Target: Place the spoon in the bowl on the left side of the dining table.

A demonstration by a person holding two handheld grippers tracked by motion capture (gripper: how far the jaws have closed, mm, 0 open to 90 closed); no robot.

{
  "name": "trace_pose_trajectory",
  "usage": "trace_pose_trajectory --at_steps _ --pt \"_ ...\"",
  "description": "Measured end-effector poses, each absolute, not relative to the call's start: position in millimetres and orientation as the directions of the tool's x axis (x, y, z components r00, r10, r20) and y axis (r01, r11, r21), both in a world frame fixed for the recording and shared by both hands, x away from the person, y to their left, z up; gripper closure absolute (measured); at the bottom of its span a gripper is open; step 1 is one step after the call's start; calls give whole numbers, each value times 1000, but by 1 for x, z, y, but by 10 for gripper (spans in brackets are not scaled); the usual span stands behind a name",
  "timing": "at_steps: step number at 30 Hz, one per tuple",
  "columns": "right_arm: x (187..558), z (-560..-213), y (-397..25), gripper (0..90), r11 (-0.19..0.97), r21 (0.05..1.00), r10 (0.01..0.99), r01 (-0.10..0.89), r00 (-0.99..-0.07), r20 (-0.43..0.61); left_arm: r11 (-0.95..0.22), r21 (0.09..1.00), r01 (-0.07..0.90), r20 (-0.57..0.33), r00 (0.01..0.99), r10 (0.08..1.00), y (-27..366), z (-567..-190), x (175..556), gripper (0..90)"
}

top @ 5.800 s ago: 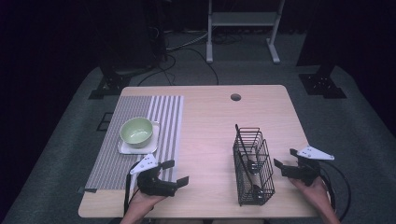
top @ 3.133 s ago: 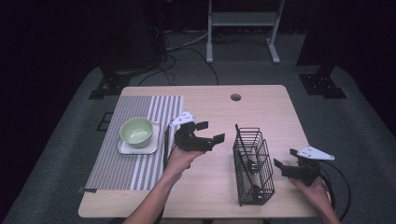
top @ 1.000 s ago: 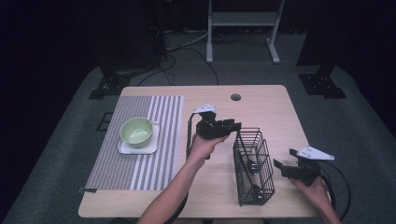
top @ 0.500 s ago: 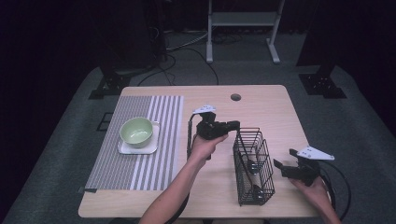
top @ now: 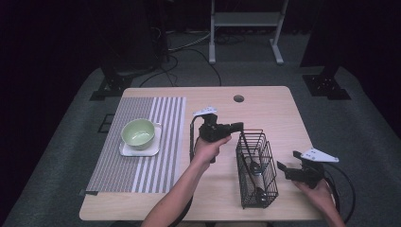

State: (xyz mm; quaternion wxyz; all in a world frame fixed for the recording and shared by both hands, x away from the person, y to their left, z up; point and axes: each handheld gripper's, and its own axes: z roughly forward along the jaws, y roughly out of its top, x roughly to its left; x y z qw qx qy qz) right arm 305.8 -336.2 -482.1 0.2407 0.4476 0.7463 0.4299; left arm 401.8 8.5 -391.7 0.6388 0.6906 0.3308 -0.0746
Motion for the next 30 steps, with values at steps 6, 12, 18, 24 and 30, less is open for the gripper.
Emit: trace_pose_trajectory --at_steps 6,12,18,24,30 --pt "306 -482 -336 157 231 857 875 460 -484 24 53 834 549 -528 769 361 11 -386 401 891" --pt "306 -482 -336 157 232 857 875 460 -484 24 81 836 543 -532 765 363 14 -382 401 890" --pt "306 -482 -336 157 231 857 875 461 -483 24 92 838 537 -530 763 369 17 -376 401 894" --pt "306 -482 -336 157 230 856 876 462 -482 24 107 841 530 -529 764 370 20 -369 401 896" --pt "306 -482 -336 157 231 856 876 463 -482 25 131 839 528 -535 760 369 24 -362 402 896"
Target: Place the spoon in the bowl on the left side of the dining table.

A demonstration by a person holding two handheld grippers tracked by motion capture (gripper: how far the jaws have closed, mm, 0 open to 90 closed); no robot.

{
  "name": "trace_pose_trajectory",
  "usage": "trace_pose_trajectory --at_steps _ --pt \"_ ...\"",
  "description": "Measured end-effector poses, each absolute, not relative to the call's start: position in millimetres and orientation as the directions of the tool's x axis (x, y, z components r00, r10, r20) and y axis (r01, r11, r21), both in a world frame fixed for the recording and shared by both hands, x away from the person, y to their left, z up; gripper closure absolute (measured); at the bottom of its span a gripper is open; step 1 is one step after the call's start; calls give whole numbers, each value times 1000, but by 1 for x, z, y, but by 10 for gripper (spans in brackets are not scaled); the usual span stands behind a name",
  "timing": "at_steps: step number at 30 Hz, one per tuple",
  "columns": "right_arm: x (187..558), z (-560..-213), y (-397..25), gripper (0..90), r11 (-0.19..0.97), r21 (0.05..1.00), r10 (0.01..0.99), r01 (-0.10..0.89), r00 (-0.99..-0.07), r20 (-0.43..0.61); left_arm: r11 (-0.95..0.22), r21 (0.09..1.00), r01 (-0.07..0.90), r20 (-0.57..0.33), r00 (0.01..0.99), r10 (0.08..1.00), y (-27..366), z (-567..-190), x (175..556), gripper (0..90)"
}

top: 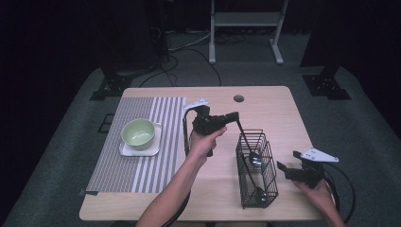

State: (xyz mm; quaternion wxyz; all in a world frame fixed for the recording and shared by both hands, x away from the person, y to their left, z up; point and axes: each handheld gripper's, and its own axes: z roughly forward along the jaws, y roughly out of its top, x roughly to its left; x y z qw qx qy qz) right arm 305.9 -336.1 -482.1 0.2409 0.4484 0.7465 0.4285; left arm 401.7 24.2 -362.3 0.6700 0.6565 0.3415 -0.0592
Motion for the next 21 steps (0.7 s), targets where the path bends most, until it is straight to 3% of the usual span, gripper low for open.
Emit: trace_pose_trajectory --at_steps 21 --pt "306 -482 -336 157 232 856 877 462 -480 22 219 828 516 -561 745 361 44 -338 404 896"
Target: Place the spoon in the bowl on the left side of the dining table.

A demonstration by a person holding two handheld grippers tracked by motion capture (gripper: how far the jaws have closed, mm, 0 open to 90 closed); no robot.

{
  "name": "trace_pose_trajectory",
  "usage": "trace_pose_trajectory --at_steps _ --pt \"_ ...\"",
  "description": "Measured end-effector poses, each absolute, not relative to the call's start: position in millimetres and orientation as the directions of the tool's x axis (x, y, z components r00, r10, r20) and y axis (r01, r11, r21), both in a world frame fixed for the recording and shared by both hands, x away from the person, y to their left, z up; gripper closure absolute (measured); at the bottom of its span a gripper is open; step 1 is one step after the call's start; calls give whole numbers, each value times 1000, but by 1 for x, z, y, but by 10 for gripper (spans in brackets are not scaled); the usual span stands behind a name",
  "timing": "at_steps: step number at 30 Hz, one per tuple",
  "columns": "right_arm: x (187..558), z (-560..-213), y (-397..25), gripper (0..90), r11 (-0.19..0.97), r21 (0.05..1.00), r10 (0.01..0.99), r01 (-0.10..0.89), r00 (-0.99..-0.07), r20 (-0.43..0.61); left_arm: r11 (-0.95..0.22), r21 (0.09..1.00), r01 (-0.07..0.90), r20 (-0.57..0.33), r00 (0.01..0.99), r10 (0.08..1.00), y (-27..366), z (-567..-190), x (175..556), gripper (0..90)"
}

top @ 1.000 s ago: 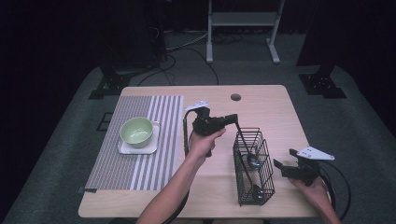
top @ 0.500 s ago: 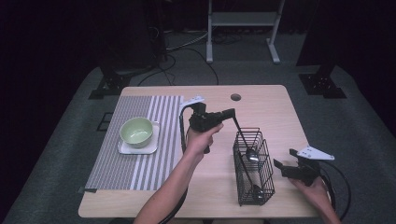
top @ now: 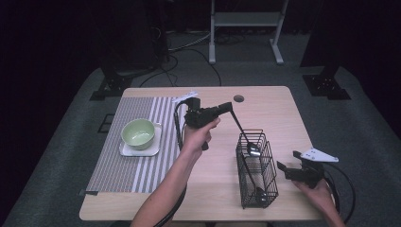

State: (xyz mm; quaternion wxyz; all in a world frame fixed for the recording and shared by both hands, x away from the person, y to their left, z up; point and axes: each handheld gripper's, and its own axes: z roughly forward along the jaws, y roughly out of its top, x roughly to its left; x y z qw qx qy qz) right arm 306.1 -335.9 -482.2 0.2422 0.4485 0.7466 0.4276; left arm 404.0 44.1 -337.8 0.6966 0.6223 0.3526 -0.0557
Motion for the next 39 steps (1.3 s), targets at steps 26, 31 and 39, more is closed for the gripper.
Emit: trace_pose_trajectory --at_steps 26,31,39 --pt "306 -482 -336 157 232 854 879 465 -476 20 302 822 483 -569 719 399 93 -318 404 896" --pt "307 -482 -335 157 236 853 879 466 -476 16 316 819 478 -572 708 413 108 -317 404 896" --pt "307 -482 -336 157 230 852 882 470 -470 21 334 820 465 -572 686 450 135 -318 403 896"
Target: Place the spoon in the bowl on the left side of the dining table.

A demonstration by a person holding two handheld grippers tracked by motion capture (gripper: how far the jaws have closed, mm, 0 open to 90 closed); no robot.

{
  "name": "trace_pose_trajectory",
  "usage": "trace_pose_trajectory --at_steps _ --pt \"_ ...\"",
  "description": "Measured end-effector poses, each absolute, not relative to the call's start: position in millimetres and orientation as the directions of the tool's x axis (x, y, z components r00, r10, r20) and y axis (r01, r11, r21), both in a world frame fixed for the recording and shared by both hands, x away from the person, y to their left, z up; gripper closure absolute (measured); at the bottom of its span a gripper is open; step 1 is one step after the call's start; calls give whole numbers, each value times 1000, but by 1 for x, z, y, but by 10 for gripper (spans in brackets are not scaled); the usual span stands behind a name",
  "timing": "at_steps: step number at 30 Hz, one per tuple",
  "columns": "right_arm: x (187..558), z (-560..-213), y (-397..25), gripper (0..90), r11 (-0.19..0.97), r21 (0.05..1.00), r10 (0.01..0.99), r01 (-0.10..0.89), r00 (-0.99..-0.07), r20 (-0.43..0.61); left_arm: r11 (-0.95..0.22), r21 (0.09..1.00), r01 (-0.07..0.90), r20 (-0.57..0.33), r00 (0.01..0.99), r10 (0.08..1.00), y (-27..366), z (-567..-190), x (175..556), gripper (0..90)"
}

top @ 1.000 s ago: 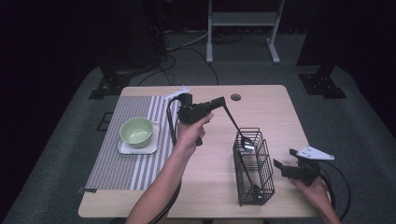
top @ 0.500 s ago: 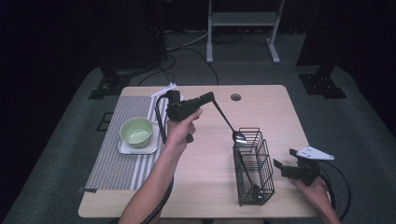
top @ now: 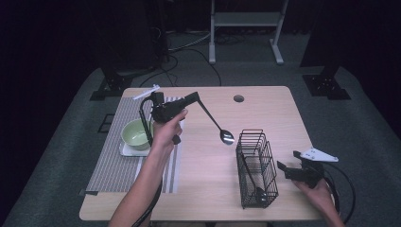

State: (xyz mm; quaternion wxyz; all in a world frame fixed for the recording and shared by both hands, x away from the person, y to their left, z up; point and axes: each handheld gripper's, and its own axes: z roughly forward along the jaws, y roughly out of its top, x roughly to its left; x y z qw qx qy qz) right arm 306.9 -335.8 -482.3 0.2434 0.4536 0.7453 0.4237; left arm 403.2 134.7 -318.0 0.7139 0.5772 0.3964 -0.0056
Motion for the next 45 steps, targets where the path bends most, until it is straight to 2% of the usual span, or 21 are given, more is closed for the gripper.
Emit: trace_pose_trajectory --at_steps 14,45 --pt "307 -482 -335 157 231 850 883 474 -468 21 380 813 441 -582 632 512 186 -321 401 896" --pt "307 -482 -335 157 230 849 885 475 -465 21 432 802 413 -597 541 592 245 -327 401 896"
